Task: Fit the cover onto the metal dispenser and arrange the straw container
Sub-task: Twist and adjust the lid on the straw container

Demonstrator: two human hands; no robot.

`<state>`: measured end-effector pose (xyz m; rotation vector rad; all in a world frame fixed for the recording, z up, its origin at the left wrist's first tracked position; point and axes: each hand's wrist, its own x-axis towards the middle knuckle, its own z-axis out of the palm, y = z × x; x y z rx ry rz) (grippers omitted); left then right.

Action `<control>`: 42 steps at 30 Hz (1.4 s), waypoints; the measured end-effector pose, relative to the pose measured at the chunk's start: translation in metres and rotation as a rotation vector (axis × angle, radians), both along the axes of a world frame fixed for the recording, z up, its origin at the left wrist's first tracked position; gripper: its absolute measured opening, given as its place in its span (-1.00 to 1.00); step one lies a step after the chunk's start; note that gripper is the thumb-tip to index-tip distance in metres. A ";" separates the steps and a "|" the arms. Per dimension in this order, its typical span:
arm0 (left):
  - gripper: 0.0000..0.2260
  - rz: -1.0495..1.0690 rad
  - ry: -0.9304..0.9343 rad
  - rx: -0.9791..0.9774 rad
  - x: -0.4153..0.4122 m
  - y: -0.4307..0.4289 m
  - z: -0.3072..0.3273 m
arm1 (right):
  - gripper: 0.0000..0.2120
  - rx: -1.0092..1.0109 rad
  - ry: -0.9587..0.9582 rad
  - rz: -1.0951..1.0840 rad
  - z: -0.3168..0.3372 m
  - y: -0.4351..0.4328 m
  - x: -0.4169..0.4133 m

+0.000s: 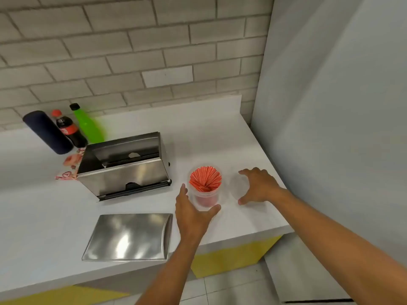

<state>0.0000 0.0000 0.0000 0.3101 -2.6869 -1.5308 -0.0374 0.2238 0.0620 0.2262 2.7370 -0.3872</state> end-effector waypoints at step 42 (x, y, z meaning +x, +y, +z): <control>-0.21 -0.042 0.188 -0.067 -0.028 0.004 -0.030 | 0.16 -0.028 0.139 0.214 0.099 -0.077 -0.018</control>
